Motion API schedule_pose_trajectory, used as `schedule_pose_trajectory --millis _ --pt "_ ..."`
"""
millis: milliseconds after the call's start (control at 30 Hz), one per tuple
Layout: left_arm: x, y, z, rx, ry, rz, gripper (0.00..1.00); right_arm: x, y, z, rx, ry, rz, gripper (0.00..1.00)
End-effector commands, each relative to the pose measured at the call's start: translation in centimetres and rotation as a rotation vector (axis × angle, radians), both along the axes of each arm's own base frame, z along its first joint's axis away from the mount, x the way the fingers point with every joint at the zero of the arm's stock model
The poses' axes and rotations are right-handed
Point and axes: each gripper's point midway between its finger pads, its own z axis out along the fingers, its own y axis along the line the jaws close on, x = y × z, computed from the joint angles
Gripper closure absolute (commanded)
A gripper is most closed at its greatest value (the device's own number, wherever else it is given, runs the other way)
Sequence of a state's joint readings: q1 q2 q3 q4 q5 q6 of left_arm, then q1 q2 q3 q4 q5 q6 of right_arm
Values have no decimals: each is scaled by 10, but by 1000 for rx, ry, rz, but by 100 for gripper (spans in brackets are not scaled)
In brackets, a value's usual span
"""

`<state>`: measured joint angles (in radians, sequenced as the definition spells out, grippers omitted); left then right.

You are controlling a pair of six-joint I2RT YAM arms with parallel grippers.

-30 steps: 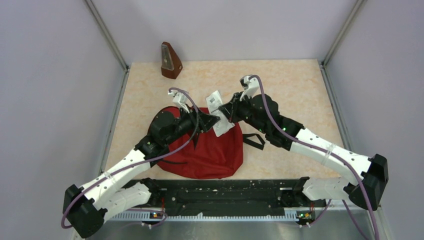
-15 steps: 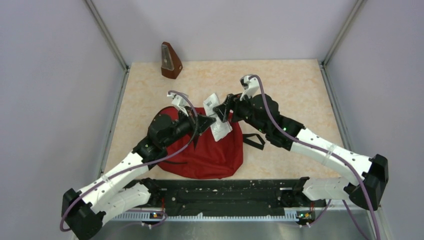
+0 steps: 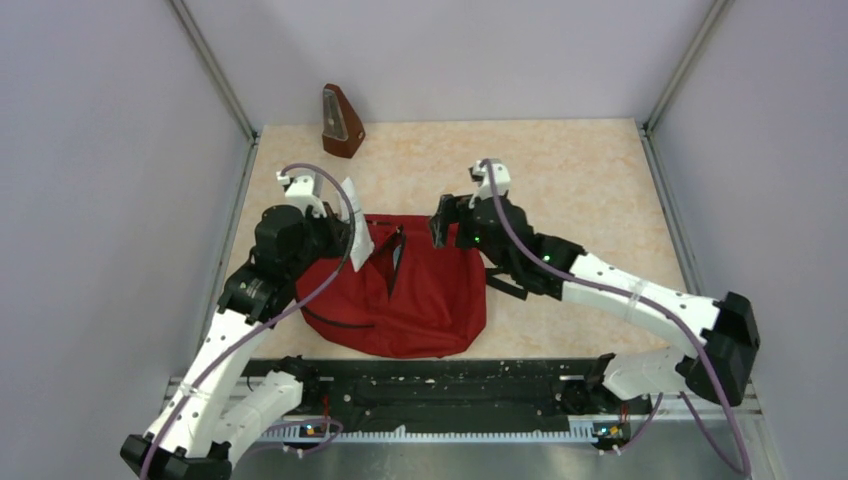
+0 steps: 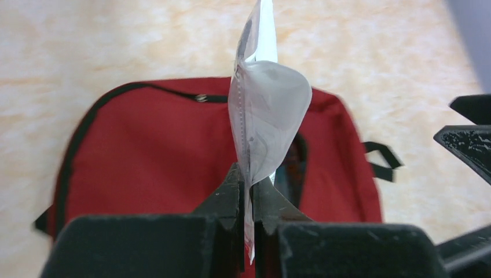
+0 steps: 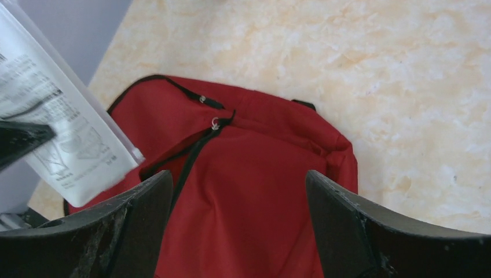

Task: Pack the student bag
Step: Place the stationery in the student bag.

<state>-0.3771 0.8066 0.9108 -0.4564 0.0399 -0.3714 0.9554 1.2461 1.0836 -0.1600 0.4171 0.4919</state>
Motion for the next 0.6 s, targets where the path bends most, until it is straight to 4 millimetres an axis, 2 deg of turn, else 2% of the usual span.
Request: schedule_pose_trajectory --millis 0,300,467,567 --pt "2 37 1 134 -26 118 100 6 28 -8 -41 15 -47 17" --pt "0 31 3 145 -108 46 100 10 85 -43 -161 68 -20 16" --pt "-12 3 13 79 -167 -121 100 13 98 -71 -221 112 -4 18" --pt "-13 -2 13 62 -145 -144 100 16 99 -80 -268 122 -10 28"
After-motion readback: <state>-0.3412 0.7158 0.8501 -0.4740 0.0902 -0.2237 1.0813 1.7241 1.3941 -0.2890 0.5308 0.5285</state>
